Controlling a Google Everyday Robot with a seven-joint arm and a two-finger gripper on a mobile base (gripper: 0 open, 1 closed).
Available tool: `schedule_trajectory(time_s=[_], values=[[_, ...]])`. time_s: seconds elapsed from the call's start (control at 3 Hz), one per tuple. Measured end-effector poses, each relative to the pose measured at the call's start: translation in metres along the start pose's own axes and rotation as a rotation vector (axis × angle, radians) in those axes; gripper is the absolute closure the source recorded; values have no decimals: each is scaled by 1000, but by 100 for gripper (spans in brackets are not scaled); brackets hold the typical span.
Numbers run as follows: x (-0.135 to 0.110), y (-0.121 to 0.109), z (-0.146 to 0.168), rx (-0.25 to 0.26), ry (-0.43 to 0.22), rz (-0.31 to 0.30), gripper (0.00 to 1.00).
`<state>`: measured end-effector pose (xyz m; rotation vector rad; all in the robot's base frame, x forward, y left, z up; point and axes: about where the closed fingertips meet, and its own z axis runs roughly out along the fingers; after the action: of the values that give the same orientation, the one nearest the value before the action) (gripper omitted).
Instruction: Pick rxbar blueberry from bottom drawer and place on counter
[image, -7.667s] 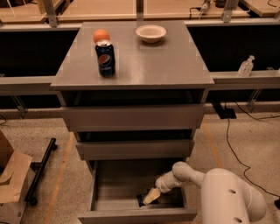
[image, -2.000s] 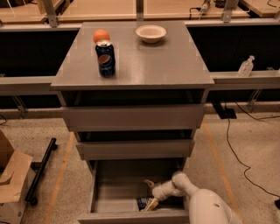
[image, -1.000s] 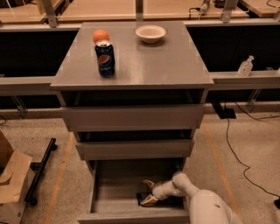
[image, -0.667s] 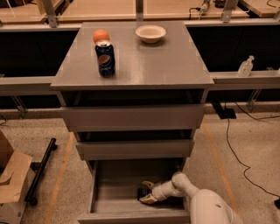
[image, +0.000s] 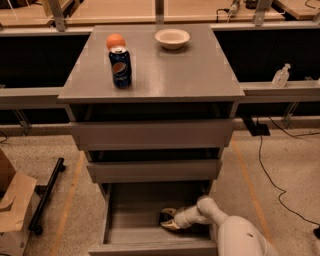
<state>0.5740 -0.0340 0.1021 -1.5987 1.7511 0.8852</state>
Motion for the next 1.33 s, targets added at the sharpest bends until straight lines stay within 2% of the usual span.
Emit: schedule_trajectory(time_s=[0.67, 1.0, 1.33], values=[[-1, 0, 0, 0, 0, 0, 100], [-1, 0, 0, 0, 0, 0, 77], [-1, 0, 0, 0, 0, 0, 88]])
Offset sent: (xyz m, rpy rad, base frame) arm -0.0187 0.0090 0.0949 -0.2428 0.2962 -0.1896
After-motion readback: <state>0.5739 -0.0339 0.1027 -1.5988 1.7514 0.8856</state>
